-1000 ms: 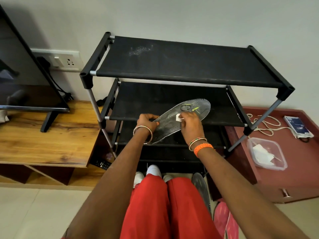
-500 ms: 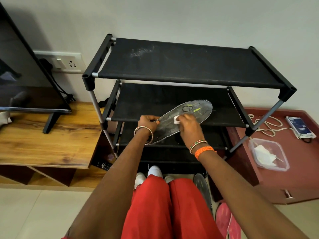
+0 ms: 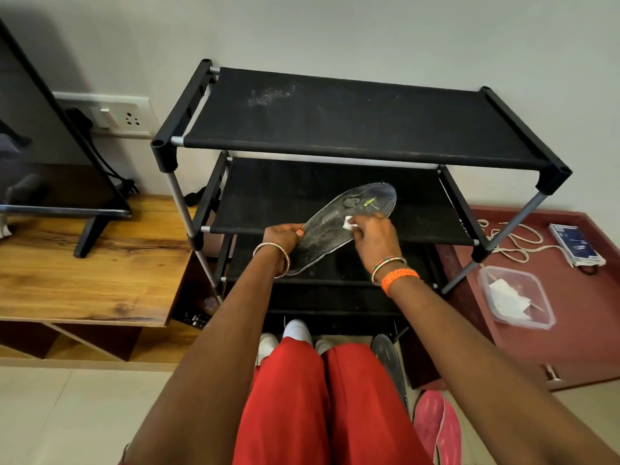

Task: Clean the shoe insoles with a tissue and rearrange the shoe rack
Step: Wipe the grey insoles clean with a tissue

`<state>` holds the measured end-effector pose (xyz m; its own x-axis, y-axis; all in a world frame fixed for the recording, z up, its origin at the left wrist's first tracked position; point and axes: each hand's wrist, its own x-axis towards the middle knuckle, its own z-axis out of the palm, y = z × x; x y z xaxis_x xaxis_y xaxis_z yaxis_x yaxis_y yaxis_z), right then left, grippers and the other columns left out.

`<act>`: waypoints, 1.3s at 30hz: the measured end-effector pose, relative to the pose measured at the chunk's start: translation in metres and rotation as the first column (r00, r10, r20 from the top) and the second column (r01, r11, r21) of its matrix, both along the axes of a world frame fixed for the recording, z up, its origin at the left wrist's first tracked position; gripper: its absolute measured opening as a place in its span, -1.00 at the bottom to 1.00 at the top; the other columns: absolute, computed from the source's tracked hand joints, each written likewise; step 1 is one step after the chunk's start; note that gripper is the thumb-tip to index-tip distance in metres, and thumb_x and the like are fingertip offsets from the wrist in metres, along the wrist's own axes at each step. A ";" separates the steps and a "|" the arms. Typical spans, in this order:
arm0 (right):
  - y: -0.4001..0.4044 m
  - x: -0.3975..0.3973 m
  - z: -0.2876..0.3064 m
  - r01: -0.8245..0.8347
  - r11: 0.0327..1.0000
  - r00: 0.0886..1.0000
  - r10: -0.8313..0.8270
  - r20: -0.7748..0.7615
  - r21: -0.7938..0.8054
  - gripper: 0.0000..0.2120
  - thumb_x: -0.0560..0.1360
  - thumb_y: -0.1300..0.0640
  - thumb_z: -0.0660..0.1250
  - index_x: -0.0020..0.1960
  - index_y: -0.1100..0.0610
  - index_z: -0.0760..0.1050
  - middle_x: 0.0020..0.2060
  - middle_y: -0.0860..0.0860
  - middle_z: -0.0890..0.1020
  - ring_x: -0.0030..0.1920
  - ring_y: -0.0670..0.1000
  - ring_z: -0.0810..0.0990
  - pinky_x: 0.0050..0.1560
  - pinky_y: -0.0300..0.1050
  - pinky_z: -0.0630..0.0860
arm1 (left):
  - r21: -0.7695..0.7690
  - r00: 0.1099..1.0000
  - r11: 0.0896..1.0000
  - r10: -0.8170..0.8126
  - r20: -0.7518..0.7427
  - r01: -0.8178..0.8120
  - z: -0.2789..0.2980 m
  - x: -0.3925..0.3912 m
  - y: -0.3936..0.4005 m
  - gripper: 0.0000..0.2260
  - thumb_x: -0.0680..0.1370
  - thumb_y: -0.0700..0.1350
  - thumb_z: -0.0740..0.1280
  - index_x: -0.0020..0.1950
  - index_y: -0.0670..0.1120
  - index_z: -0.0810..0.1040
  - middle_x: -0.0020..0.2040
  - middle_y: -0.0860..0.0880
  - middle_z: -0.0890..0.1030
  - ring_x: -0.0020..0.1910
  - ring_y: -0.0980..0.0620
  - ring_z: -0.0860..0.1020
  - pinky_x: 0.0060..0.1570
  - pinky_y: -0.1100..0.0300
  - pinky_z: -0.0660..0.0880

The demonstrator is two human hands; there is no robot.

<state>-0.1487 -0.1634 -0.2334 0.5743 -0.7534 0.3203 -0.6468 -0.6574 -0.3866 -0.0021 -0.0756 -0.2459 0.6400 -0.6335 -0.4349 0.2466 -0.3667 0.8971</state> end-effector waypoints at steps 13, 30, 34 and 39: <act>0.002 -0.006 -0.007 -0.064 0.998 0.988 0.065 0.142 -0.012 -0.84 0.38 0.41 0.36 -0.08 0.27 0.64 -0.20 0.20 0.64 -0.16 0.21 0.60 -0.11 -0.03 0.56 | -0.010 0.998 0.999 0.052 0.031 -0.051 -0.002 -0.003 -0.003 -0.79 0.55 -0.33 0.26 0.15 -0.25 0.59 0.08 -0.20 0.61 -0.03 -0.01 0.53 0.13 0.23 0.46; 0.029 -0.013 -0.006 -0.347 0.936 0.938 0.346 -0.033 -0.063 -0.66 0.28 0.53 0.32 -0.09 0.19 0.63 -0.27 0.12 0.60 -0.16 0.15 0.55 -0.11 0.04 0.55 | 0.059 0.995 0.996 0.066 0.071 -0.070 -0.001 -0.003 -0.006 -0.83 0.52 -0.30 0.29 0.01 -0.16 0.66 0.02 -0.16 0.65 0.01 -0.08 0.60 0.18 0.08 0.51; 0.009 -0.026 -0.001 -0.068 0.993 0.998 0.067 -0.019 -0.092 -0.65 0.31 0.43 0.37 -0.06 0.05 0.66 -0.21 0.04 0.58 -0.06 0.11 0.51 0.09 -0.06 0.30 | 0.093 0.993 0.992 0.075 0.089 -0.083 0.001 -0.004 -0.008 -0.84 0.51 -0.28 0.31 -0.01 -0.15 0.67 0.02 -0.15 0.66 0.07 -0.10 0.59 0.21 0.07 0.49; 0.037 -0.006 -0.007 -0.188 0.976 0.975 0.173 -0.137 -0.106 -0.67 0.35 0.40 0.35 -0.01 0.06 0.64 -0.18 0.02 0.66 -0.01 0.10 0.48 0.06 -0.02 0.30 | 0.116 0.994 0.991 0.062 0.093 -0.073 0.005 -0.004 -0.007 -0.86 0.52 -0.27 0.32 -0.09 -0.11 0.67 0.00 -0.14 0.66 0.06 -0.09 0.59 0.21 0.06 0.50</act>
<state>-0.1543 -0.1263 -0.2408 0.7389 -0.5949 0.3163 -0.5518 -0.8037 -0.2225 -0.0063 -0.0823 -0.2412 0.7188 -0.5351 -0.4438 0.1956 -0.4570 0.8677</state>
